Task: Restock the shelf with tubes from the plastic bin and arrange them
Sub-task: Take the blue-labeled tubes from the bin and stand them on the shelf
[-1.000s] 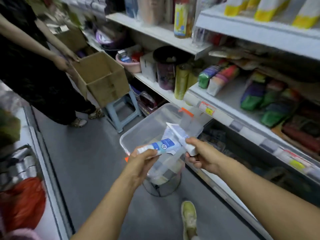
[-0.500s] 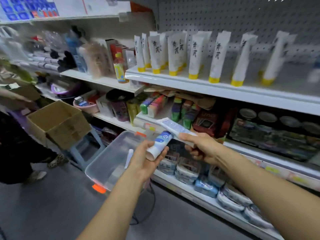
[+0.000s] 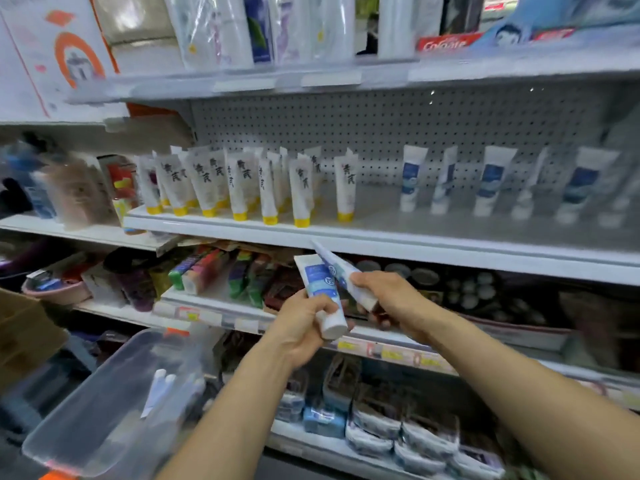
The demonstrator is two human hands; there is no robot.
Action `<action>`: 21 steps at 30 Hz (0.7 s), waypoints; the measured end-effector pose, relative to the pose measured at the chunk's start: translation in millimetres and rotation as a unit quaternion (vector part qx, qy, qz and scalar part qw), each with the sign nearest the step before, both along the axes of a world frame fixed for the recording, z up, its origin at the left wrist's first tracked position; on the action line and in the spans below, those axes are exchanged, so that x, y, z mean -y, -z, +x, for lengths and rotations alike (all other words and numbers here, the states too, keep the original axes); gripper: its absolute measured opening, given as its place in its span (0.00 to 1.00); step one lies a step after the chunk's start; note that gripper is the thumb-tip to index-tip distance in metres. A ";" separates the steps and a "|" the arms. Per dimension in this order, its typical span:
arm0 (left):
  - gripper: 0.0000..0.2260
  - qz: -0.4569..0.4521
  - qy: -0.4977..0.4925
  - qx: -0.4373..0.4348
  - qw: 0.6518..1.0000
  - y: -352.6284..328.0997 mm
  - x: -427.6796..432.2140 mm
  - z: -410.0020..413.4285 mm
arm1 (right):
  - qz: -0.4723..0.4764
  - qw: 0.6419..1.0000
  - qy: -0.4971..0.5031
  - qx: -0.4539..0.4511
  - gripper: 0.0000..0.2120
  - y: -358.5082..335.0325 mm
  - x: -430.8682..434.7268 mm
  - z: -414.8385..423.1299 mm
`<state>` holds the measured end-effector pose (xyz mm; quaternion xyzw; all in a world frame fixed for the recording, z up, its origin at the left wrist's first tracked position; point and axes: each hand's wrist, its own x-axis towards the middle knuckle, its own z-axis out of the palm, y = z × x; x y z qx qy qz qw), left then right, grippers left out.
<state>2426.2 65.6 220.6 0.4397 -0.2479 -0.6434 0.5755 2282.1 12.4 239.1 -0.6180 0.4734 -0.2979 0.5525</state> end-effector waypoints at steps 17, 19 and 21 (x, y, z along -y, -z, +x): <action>0.27 -0.116 -0.022 0.186 0.975 -39.6 59.7 -94.4 | -0.097 0.994 -0.036 -0.034 0.14 -33.1 60.6 -114.3; 0.29 -0.116 -0.037 0.206 0.971 -41.5 73.8 -92.1 | -0.110 0.993 -0.010 -0.036 0.14 -35.5 81.5 -117.4; 0.29 -0.123 -0.052 0.220 0.966 -43.7 88.9 -87.4 | -0.139 0.989 0.017 -0.054 0.14 -41.1 102.0 -119.5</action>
